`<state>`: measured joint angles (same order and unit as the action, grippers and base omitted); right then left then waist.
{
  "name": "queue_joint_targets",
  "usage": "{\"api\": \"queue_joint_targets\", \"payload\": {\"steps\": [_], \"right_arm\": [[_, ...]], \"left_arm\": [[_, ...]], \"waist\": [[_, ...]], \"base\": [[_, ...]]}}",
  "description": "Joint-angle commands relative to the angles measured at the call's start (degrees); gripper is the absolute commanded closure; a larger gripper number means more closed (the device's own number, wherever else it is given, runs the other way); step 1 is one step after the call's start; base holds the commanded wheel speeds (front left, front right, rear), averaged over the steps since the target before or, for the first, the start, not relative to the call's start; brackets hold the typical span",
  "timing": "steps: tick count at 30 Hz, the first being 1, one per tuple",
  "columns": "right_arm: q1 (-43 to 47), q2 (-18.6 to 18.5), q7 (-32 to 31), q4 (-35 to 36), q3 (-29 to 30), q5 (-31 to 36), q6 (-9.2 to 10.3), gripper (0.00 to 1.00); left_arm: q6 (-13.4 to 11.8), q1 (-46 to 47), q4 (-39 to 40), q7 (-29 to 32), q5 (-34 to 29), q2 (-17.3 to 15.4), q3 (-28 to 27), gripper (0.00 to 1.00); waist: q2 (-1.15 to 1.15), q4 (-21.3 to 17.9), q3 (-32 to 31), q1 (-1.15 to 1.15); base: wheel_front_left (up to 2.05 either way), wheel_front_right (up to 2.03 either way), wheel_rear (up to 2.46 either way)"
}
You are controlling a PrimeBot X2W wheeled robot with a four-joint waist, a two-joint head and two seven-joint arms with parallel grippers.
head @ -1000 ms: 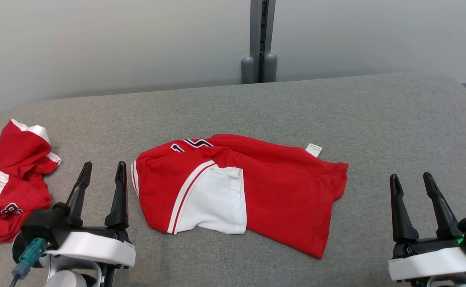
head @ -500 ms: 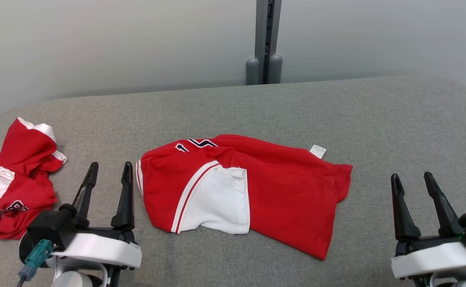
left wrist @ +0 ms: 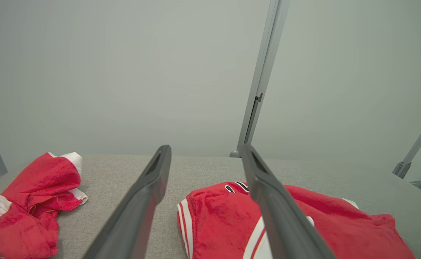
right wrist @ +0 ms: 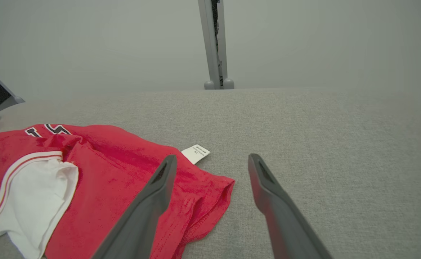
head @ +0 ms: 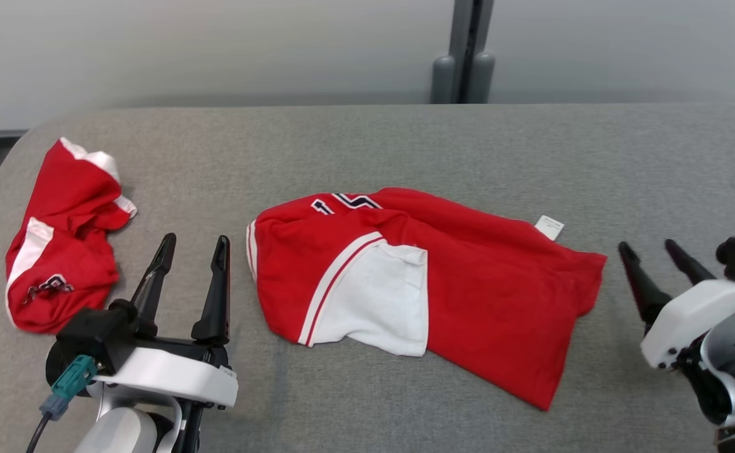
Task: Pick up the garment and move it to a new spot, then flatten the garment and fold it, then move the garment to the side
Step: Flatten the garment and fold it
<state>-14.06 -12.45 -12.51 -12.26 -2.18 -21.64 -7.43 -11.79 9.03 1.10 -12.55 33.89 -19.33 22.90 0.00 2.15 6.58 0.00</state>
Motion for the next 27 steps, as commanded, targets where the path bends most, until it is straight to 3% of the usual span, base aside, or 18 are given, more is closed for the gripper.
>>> {"api": "queue_joint_targets", "payload": {"steps": [1, 11, 20, 21, 22, 24, 25, 27], "right_arm": [[-1.68, -0.76, -1.9, -1.62, 0.9, -0.37, -0.11, 0.0], [-6.72, 0.15, -12.25, -10.01, 5.82, -1.3, -0.11, 0.0], [-8.99, 0.85, -15.67, -13.93, 8.37, -0.55, -0.11, 0.0], [-9.07, 0.98, -15.97, -14.28, 8.71, -0.57, -0.11, 0.05], [-9.31, 1.1, -16.21, -14.57, 8.94, -0.46, -0.11, 0.4], [-9.66, 1.41, -15.81, -14.77, 9.4, -0.1, -0.11, 0.84], [-9.69, 1.61, -15.0, -14.6, 9.8, 0.34, -0.11, 1.0], [-9.73, 1.72, -13.89, -14.28, 10.16, 0.84, -0.11, 1.0]], "left_arm": [[0.36, 1.15, -0.34, 0.01, 0.0, -0.19, -0.01, 0.0], [1.15, 3.13, -1.16, -0.2, -0.04, 0.09, 0.53, 0.0], [1.57, 4.09, -1.97, -0.6, 0.24, 0.44, 0.54, 0.0], [1.59, 4.17, -2.08, -0.63, 0.27, 0.48, 0.53, 0.0], [1.63, 4.24, -2.2, -0.71, 0.31, 0.54, 0.54, 0.0], [1.66, 4.31, -2.44, -0.78, 0.36, 0.62, 0.54, 0.0], [1.54, 4.3, -2.63, -0.91, 0.4, 0.63, 0.54, 0.0], [1.53, 4.17, -2.75, -0.99, 0.37, 0.61, 0.54, 0.0]], "waist": [[0.0, 1.91, 1.62, 0.0], [0.0, 6.18, 4.82, 0.0], [0.0, 7.94, 6.37, 0.0], [0.0, 8.05, 6.42, 0.0], [0.0, 8.15, 6.48, 0.0], [0.0, 8.3, 6.48, 0.0], [0.0, 8.35, 6.41, 0.0], [0.0, 8.32, 6.22, 0.0]], "base": [[0.0, 0.0, 0.0], [0.0, 0.0, 0.0], [0.0, 0.0, 0.0], [0.0, 0.0, 0.0], [0.0, 0.0, 0.0], [0.0, 0.0, 0.0], [0.0, 0.0, 0.0], [0.0, 0.0, 0.0]]}}
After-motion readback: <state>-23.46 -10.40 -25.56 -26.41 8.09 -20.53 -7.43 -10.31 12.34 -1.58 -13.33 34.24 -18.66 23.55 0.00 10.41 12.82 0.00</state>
